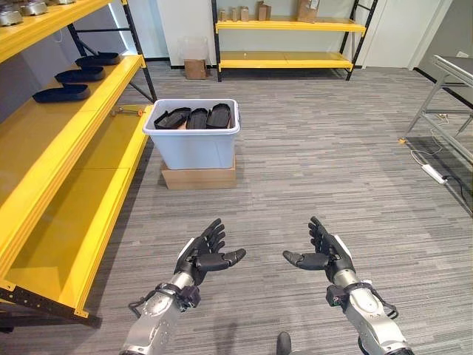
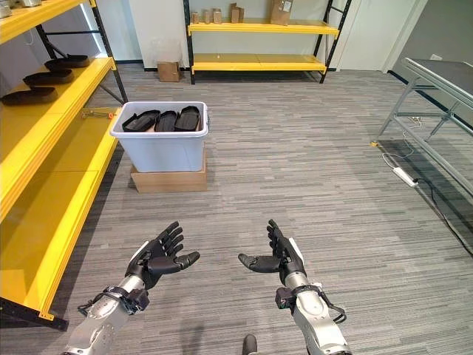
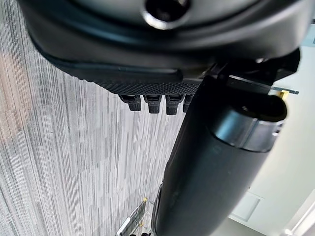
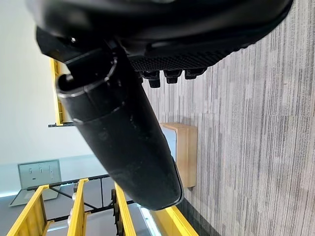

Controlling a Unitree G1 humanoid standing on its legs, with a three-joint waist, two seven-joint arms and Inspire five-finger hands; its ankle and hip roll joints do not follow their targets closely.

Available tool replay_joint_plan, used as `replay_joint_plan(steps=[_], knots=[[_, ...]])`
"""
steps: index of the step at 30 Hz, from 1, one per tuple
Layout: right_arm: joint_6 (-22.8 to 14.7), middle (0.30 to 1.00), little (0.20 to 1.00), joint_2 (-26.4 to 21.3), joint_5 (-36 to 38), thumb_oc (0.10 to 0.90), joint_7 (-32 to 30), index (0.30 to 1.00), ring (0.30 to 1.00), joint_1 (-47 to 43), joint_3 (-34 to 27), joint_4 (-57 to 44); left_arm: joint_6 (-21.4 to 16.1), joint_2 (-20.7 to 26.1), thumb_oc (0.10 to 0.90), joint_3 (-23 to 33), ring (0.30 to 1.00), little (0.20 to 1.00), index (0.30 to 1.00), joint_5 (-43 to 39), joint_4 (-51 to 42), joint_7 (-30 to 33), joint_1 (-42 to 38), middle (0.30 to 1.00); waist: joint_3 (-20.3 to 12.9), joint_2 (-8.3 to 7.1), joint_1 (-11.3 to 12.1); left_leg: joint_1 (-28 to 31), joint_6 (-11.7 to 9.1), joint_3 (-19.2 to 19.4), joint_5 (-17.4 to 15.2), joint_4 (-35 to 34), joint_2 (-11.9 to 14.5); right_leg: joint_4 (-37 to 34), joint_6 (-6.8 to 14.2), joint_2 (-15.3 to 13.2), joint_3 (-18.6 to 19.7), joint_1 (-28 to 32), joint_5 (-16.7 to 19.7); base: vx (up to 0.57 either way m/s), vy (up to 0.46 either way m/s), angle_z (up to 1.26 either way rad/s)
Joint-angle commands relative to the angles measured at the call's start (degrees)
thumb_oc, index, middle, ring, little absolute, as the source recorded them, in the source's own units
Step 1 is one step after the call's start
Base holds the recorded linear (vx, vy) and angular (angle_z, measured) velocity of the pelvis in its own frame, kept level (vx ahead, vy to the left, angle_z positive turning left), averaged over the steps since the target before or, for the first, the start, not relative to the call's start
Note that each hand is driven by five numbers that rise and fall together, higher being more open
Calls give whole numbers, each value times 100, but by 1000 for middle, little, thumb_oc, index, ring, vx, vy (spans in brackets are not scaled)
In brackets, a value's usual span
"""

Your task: Move parts from the plastic box to the shelf.

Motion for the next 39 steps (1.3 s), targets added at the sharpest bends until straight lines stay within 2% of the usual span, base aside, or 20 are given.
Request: replay_joint_plan(steps=[1,4,5,7,8,11,15,18,20,24,26,29,30,32,33,34,35,37,38,39], knots=[[-551,1000,1000,-143,29,900,82,1000,1000,-893,26,-554,-561,13,900,87,1000,1000,1000,63,-485,99,-601,1000,-98,208,162,-98,207,326,-291,-33,37,1360,510,-128,-548,-180,-976,-51,94,-4],[-521,1000,1000,-67,86,900,108,1000,1000,-978,20,-534,-510,31,900,198,1000,1000,1000,102,-499,117,-587,1000,44,236,265,43,207,444,-368,-33,-13,1972,631,-486,-1125,-679,-639,1,67,-35],[-547,1000,1000,-34,129,900,90,1000,1000,-975,17,-510,-487,33,900,211,1000,1000,1000,108,-485,102,-593,1000,95,198,249,118,211,371,-443,-13,-97,1755,660,-496,-1143,-774,-464,203,-81,-41],[-631,1000,1000,41,58,900,114,1000,1000,-796,-51,-556,-475,56,900,78,1000,1000,1000,110,-462,19,-562,1000,192,69,125,286,294,-127,-793,164,-349,477,754,-522,-646,-939,102,467,-272,38],[-672,1000,1000,-14,86,900,111,1000,1000,-635,-131,-603,-527,130,900,-13,1000,1000,1000,39,-407,-216,-472,1000,287,129,41,325,267,-247,-826,305,-267,150,759,-516,-256,-944,39,466,-295,109],[-740,1000,1000,-41,55,900,53,1000,1000,-604,-104,-583,-480,108,900,-102,1000,1000,1000,53,-454,-282,-471,1000,304,124,-19,316,234,-264,-835,407,-215,132,745,-489,-49,-830,61,310,-193,100],[-674,1000,1000,-65,65,900,-74,1000,1000,-678,17,-532,-409,144,900,-117,1000,1000,1000,1,-540,-241,-397,1000,200,123,3,347,183,-127,-848,426,-134,324,711,-427,-193,-664,-106,286,-152,55],[-632,1000,1000,-95,50,900,-115,1000,1000,-721,109,-495,-281,118,900,-103,1000,1000,1000,-86,-616,-219,-349,1000,120,135,26,338,147,-48,-881,487,-69,478,572,-334,-316,-571,-298,249,-109,15],[-546,1000,1000,-105,58,900,-152,1000,1000,-742,175,-489,-183,49,900,-144,1000,1000,1000,-113,-609,-158,-311,1000,37,153,4,350,108,-65,-923,547,7,688,428,-194,-305,-554,-573,368,-177,11],[-484,1000,1000,-178,14,900,-205,1000,1000,-745,225,-569,-229,-21,900,-260,1000,1000,1000,-33,-534,-267,-306,1000,67,173,-106,261,56,-8,-1011,817,228,1284,248,-75,-278,-832,-931,323,-189,15],[-417,1000,1000,-207,11,900,-148,1000,1000,-631,177,-616,-273,-52,900,-300,1000,1000,1000,-50,-465,-257,-295,1000,15,167,-175,332,7,67,-1030,868,234,1265,185,-26,-333,-775,-981,334,-177,20],[-542,1000,1000,-290,56,900,-93,1000,1000,-438,128,-632,-391,-107,900,-353,1000,1000,1000,-69,-462,-268,-248,1000,-90,174,-190,254,-132,112,-654,1104,262,995,19,167,-415,-527,-1055,230,-190,3],[-631,1000,1000,-334,60,900,-81,1000,1000,-427,119,-615,-447,-131,900,-393,1000,1000,1000,-62,-484,-186,-273,1000,-125,178,-179,125,-215,103,-414,1317,279,845,-72,289,-421,-378,-1112,179,-208,-12],[-714,1000,1000,-387,78,900,-102,1000,1000,-478,107,-586,-559,-158,900,-397,1000,1000,1000,-94,-505,37,-346,1000,-149,182,-147,-129,-299,51,-209,1818,250,739,-202,441,-372,-201,-1241,162,-237,-31],[-725,1000,1000,-422,43,900,-64,1000,1000,-466,61,-627,-622,-144,900,-336,1000,1000,1000,-117,-527,157,-376,1000,-193,193,-144,-224,-367,48,-92,2198,180,737,-286,520,-359,-155,-1346,139,-369,-55],[-676,1000,1000,-516,73,900,-1,1000,1000,-451,10,-678,-604,-100,900,-259,1000,1000,1000,-67,-575,196,-426,1000,-241,196,-176,-319,-611,296,424,2952,381,615,-448,626,-450,-22,-1422,122,-442,-28],[-785,1000,1000,-506,133,900,19,1000,1000,-499,55,-516,-543,-111,900,-259,1000,1000,1000,-57,-528,162,-480,1000,-212,151,-134,-641,-742,460,709,3818,532,502,-556,620,-524,178,-1470,79,-358,-8],[-854,1000,1000,-472,159,900,58,1000,1000,-543,70,-437,-500,-117,900,-239,1000,1000,1000,-59,-496,120,-484,1000,-142,112,-88,-980,-733,534,666,4228,637,460,-579,585,-516,346,-1497,79,-176,15],[-862,1000,1000,-450,138,900,73,1000,1000,-564,67,-430,-471,-122,900,-207,1000,1000,1000,-63,-498,102,-483,1000,-74,135,-75,-1089,-692,545,548,4210,715,469,-559,599,-507,427,-1517,111,-69,2],[-822,1000,1000,-434,126,900,68,1000,1000,-606,78,-457,-437,-115,900,-150,1000,1000,1000,-81,-529,121,-489,1000,-11,153,-76,-1121,-594,592,429,3747,752,512,-502,587,-449,465,-1512,100,48,-4]])
